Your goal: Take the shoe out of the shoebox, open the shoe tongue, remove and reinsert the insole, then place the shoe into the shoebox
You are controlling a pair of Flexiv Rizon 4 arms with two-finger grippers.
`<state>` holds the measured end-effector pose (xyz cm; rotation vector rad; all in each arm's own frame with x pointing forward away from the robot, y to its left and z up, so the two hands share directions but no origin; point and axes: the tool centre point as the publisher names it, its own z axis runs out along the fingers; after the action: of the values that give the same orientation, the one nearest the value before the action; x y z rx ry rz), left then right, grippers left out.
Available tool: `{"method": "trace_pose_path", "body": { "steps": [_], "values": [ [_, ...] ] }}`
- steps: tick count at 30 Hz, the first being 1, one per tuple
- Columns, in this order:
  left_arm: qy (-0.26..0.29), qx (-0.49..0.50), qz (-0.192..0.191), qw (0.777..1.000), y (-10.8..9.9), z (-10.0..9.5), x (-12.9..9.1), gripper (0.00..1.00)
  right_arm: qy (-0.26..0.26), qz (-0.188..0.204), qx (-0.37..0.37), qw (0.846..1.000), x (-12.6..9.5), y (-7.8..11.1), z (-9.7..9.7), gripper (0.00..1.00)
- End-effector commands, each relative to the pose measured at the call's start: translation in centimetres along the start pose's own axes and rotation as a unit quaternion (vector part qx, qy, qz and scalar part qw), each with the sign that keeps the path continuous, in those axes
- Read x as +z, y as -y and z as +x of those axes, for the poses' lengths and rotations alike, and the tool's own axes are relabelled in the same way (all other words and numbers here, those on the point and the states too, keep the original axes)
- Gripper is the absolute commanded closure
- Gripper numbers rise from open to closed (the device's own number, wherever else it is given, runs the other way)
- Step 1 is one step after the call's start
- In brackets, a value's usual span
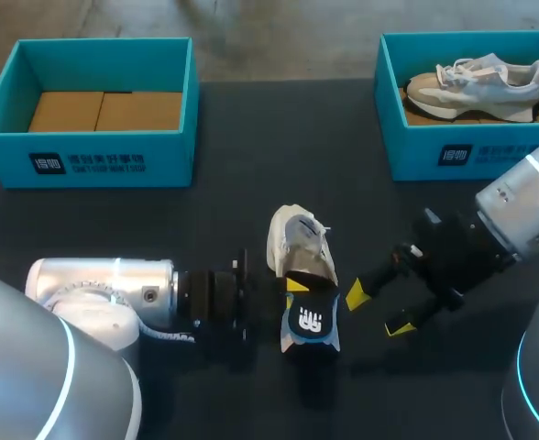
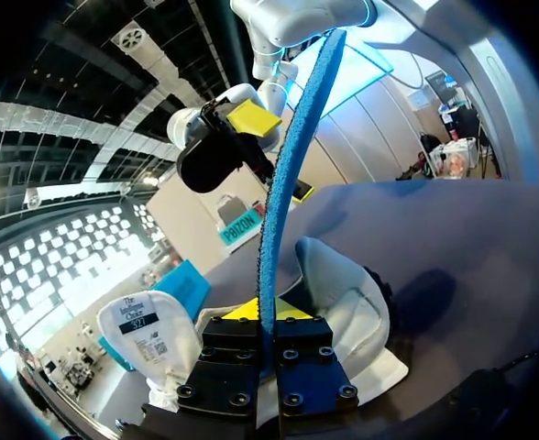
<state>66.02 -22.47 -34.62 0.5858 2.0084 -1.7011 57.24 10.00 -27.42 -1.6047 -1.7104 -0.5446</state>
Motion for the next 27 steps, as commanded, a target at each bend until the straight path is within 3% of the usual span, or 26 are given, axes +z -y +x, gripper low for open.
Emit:
{"method": "trace_pose_path", "body": {
  "steps": [1, 11, 16, 20, 27],
  "values": [
    [-0.004, 0.001, -0.002, 1.000, 0.18, 0.14, 0.14, 1.00, 0.000, -0.002, 0.000, 1.000, 0.11, 0.12, 0.02, 0.00],
    [-0.007, 0.002, -0.007, 1.000, 0.40, 0.21, 0.15, 1.00, 0.000, -0.002, 0.000, 1.000, 0.11, 0.12, 0.02, 0.00],
    [-0.008, 0.003, -0.008, 1.000, 0.57, 0.26, 0.25, 0.90, 0.000, -0.002, 0.000, 1.000, 0.11, 0.12, 0.02, 0.00],
    [-0.009, 0.004, -0.008, 1.000, 0.76, 0.30, 0.36, 0.91, 0.000, -0.002, 0.000, 1.000, 0.11, 0.12, 0.02, 0.00],
    [-0.009, 0.004, -0.009, 1.000, 1.05, 0.30, 0.44, 0.76, 0.000, -0.002, 0.000, 1.000, 0.11, 0.12, 0.02, 0.00]
  ]
}}
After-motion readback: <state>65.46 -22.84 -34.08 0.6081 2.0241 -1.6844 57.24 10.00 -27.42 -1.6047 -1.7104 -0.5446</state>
